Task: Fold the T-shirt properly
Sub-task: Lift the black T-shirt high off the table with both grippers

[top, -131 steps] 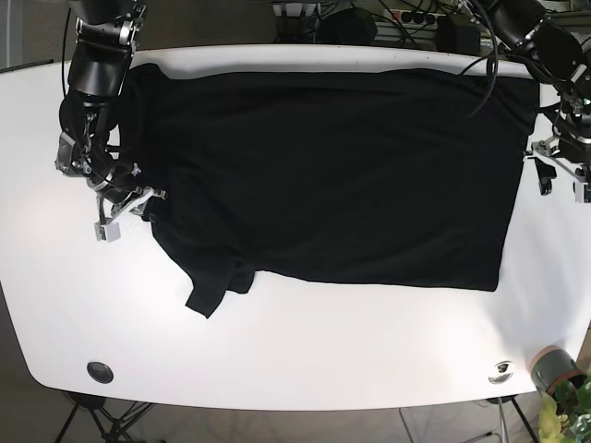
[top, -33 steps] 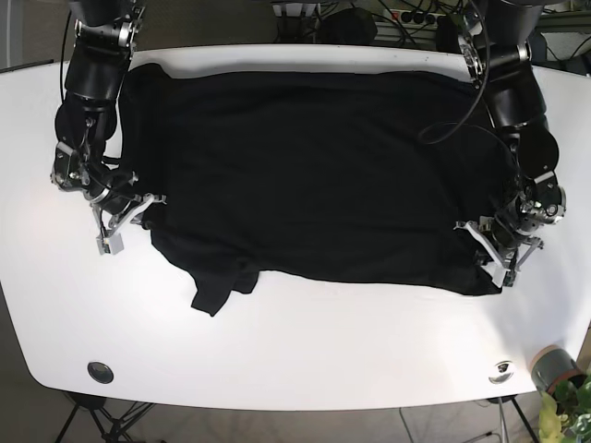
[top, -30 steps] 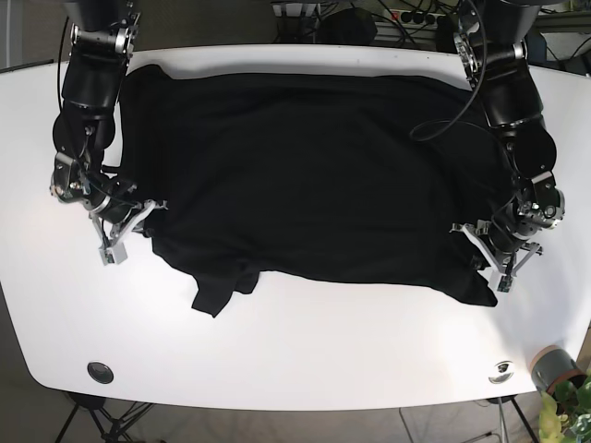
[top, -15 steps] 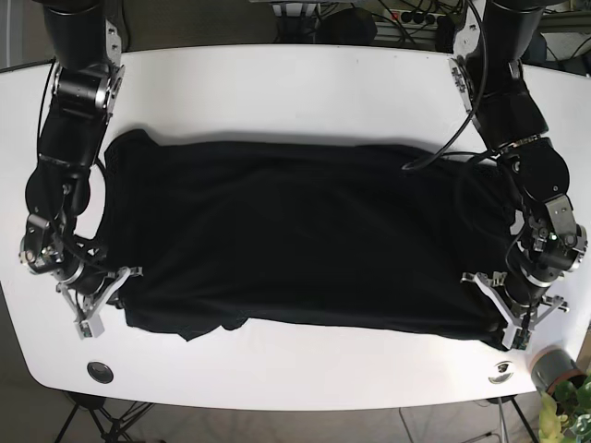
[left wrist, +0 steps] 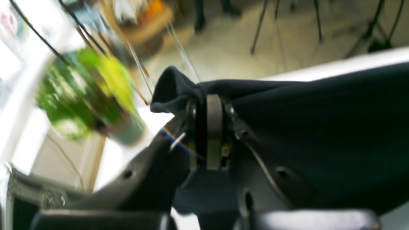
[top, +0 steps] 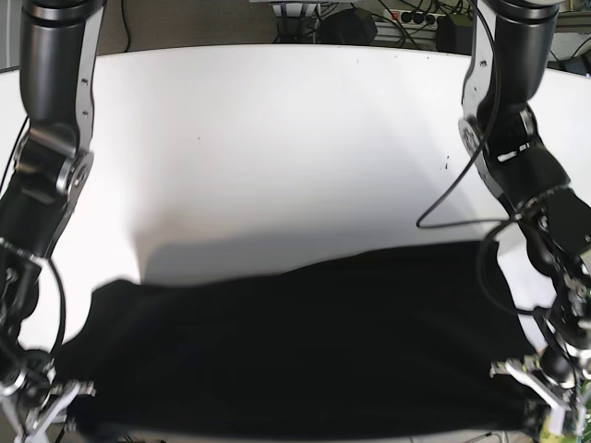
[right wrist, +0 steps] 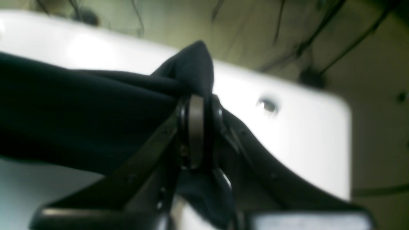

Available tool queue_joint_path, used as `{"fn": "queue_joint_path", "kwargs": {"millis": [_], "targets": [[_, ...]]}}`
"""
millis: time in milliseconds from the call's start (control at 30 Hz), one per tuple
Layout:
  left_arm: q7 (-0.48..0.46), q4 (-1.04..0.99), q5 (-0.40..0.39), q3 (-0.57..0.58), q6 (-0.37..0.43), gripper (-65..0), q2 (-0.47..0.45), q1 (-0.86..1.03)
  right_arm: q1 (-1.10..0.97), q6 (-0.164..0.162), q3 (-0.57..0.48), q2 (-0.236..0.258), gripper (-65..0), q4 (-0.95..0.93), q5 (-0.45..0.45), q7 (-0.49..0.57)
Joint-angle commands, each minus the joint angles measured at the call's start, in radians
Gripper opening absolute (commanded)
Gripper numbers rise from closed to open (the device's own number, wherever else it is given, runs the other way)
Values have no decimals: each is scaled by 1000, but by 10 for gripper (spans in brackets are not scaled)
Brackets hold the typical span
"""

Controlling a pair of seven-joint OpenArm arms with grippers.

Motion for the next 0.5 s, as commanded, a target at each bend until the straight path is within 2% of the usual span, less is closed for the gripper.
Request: {"fn": "queue_joint_path", "kwargs": {"millis": [0, 267, 467], "targets": [[-21, 19, 5, -3, 10, -650, -20, -97, 110, -4, -7, 16, -629, 19, 5, -6], [-21, -19, 2, -2, 7, -650, -63, -266, 301, -4, -132, 16, -629, 23, 11, -55], [-21, -19, -1, -5, 2, -650, -86, -242, 301, -3, -113, 35, -629, 54, 14, -116]]}}
